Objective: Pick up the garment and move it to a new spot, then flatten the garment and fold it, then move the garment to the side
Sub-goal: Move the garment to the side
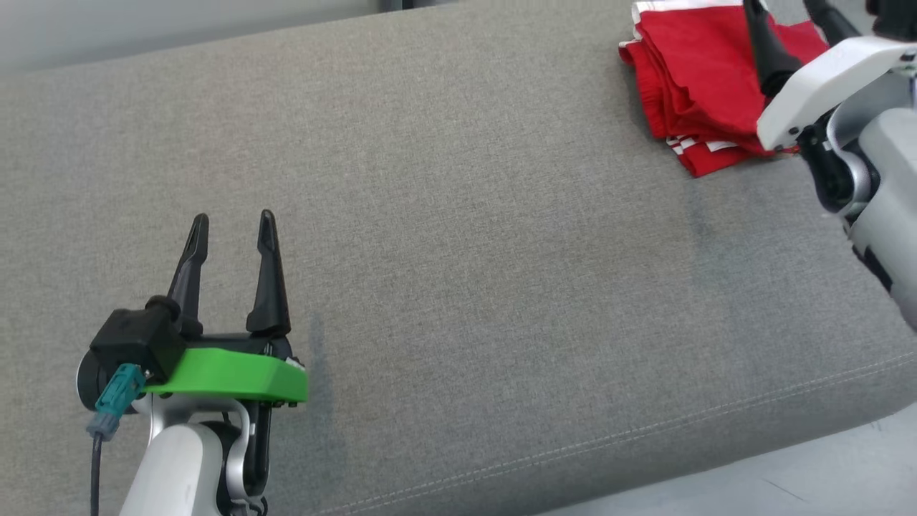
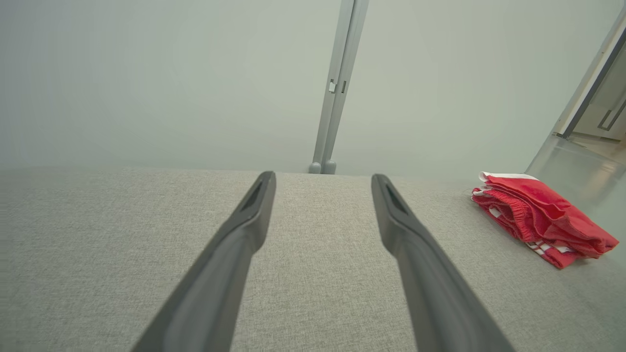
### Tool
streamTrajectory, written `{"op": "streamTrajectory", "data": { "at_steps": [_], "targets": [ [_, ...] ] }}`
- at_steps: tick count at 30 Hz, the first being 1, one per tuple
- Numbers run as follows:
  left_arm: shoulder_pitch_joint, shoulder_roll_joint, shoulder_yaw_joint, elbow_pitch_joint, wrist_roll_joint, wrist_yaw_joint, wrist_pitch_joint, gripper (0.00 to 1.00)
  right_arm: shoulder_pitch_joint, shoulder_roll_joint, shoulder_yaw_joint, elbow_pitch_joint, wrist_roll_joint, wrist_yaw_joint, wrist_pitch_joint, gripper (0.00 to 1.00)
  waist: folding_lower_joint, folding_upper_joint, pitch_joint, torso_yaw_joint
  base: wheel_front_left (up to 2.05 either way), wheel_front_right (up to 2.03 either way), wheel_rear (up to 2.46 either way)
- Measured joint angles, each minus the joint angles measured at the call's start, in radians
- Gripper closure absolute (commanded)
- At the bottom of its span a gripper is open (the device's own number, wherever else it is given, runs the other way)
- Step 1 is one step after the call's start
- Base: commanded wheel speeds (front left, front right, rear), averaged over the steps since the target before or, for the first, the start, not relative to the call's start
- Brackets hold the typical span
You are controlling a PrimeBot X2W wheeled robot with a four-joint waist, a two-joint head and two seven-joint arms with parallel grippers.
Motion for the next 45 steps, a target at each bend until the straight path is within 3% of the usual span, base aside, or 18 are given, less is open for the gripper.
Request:
{"op": "streamTrajectory", "data": {
  "at_steps": [19, 34, 45],
  "targets": [
    [0.137, -0.010, 0.076, 0.075, 0.000, 0.001, -0.050, 0.00, 0.306, 0.098, -0.190, -0.318, -0.138, -0.095, 0.001, 0.00, -0.0001, 0.0000, -0.131, 0.022, 0.00, 0.00, 0.00],
    [0.210, -0.013, 0.110, 0.084, 0.003, 0.002, -0.068, 0.00, 0.572, 0.146, -0.308, -0.476, -0.321, -0.105, 0.001, 0.00, -0.0001, 0.0000, -0.148, 0.037, 0.00, 0.00, 0.00],
    [0.254, -0.014, 0.123, 0.105, 0.011, 0.002, -0.077, 0.00, 0.745, 0.195, -0.422, -0.495, -0.409, -0.105, 0.001, 0.00, 0.0000, 0.0000, -0.188, 0.020, 0.00, 0.00, 0.00]
  ]
}}
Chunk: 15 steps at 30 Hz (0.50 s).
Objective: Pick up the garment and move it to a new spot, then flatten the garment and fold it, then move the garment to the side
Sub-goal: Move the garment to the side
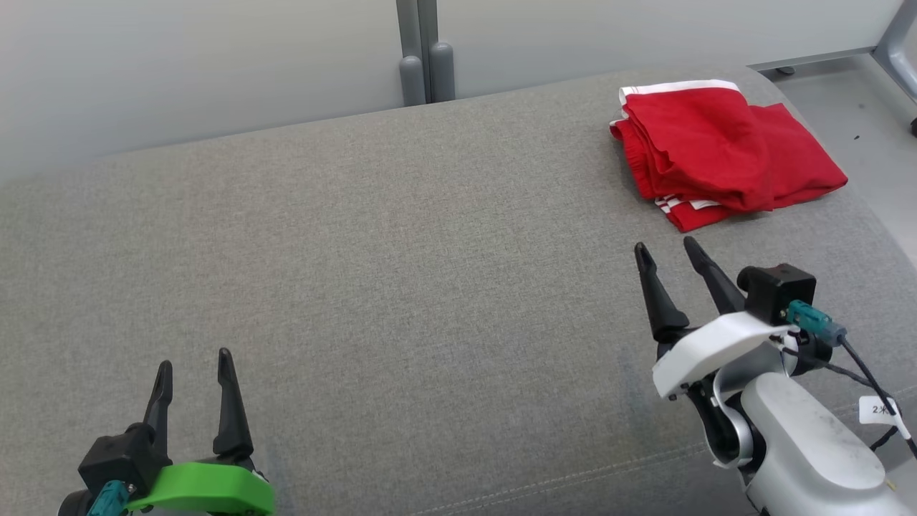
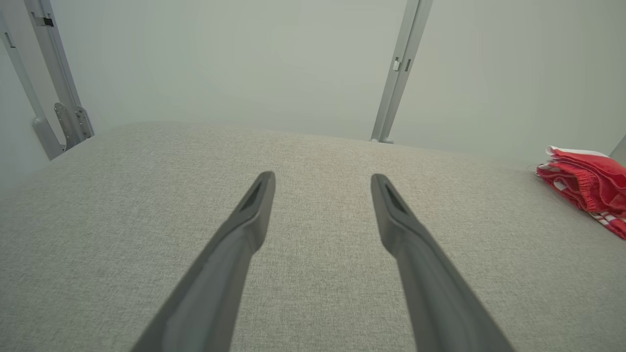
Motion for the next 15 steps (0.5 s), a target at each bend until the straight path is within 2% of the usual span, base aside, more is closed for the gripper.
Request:
{"op": "streamTrajectory", "data": {
  "at_steps": [6, 15],
  "targets": [
    [0.016, 0.000, -0.015, 0.007, 0.000, 0.000, 0.000, 0.00, 0.069, 0.033, -0.013, -0.025, -0.039, 0.000, 0.000, 0.00, 0.0000, 0.0000, -0.025, -0.002, 0.00, 0.00, 0.00],
    [0.041, -0.001, -0.012, 0.007, -0.008, 0.000, -0.001, 0.00, 0.112, 0.051, -0.027, -0.057, -0.079, 0.000, 0.000, 0.00, 0.0000, 0.0000, -0.034, 0.005, 0.00, 0.00, 0.00]
  ]
}}
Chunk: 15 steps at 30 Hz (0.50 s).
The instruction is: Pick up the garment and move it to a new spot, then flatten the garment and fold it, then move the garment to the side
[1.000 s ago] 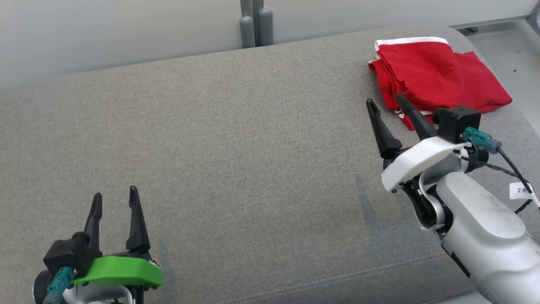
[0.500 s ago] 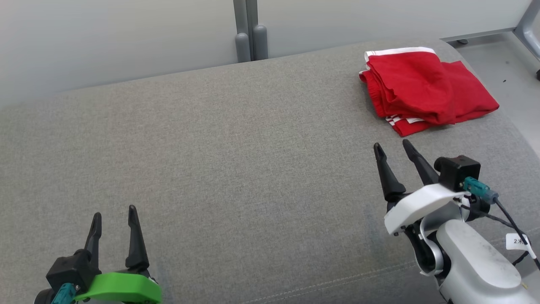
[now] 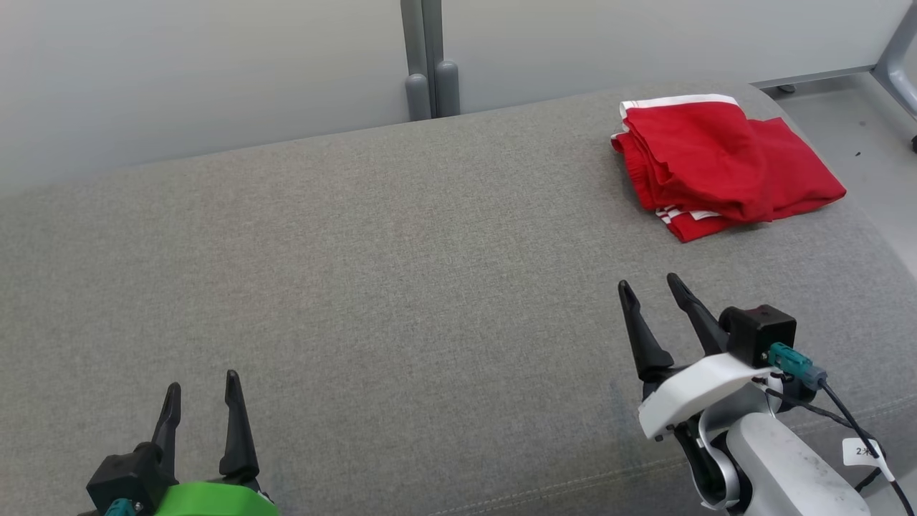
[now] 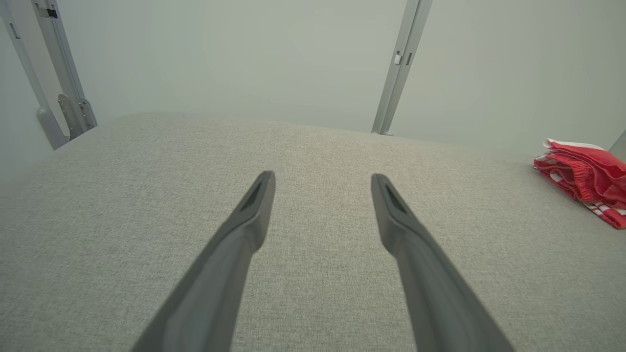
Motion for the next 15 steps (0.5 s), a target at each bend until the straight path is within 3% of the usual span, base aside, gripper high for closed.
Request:
{"op": "streamTrajectory", "data": {
  "at_steps": [15],
  "targets": [
    [0.016, 0.000, -0.012, 0.000, -0.001, 0.000, 0.000, 0.00, 0.039, 0.022, -0.032, -0.031, -0.049, 0.000, 0.000, 0.00, 0.0000, 0.0000, -0.002, 0.015, 0.00, 0.00, 0.00]
  ]
}}
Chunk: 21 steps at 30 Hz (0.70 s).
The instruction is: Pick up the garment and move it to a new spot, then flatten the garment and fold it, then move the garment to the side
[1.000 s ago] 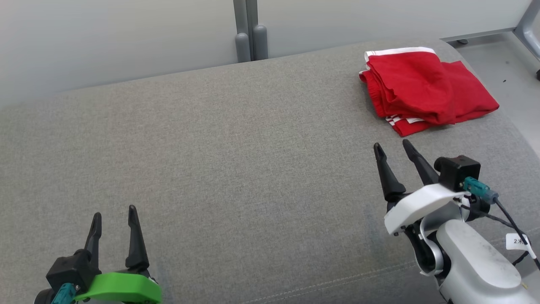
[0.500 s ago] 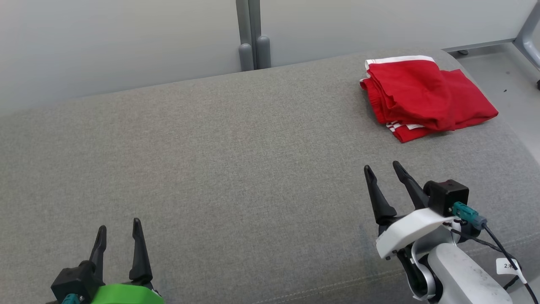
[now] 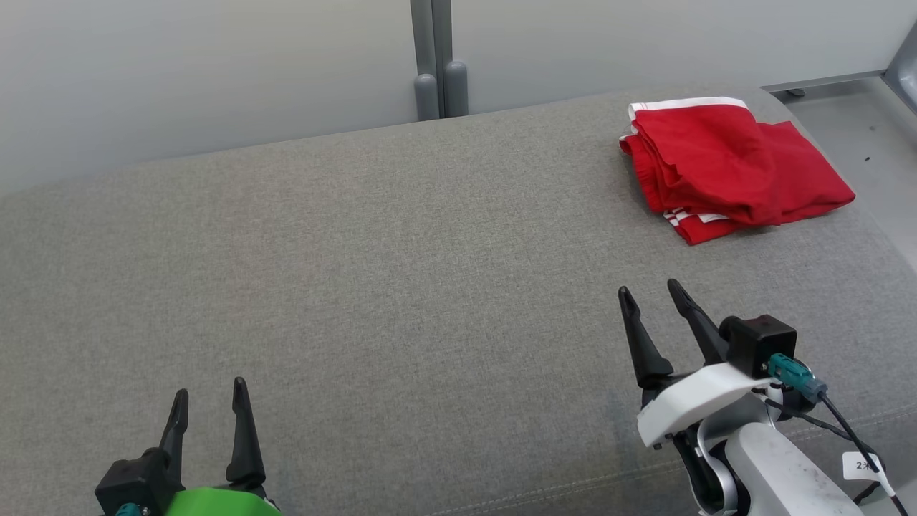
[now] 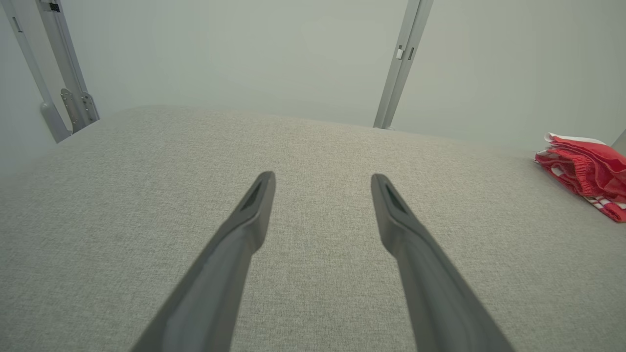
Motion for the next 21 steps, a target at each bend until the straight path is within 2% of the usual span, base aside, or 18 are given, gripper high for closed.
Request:
{"op": "streamTrajectory", "data": {
  "at_steps": [21],
  "targets": [
    [0.000, 0.000, -0.021, 0.001, 0.002, 0.000, 0.000, 0.00, 0.034, 0.013, -0.033, -0.019, -0.035, 0.000, 0.000, 0.00, 0.0000, 0.0000, 0.006, 0.006, 0.00, 0.00, 0.00]
  ]
}}
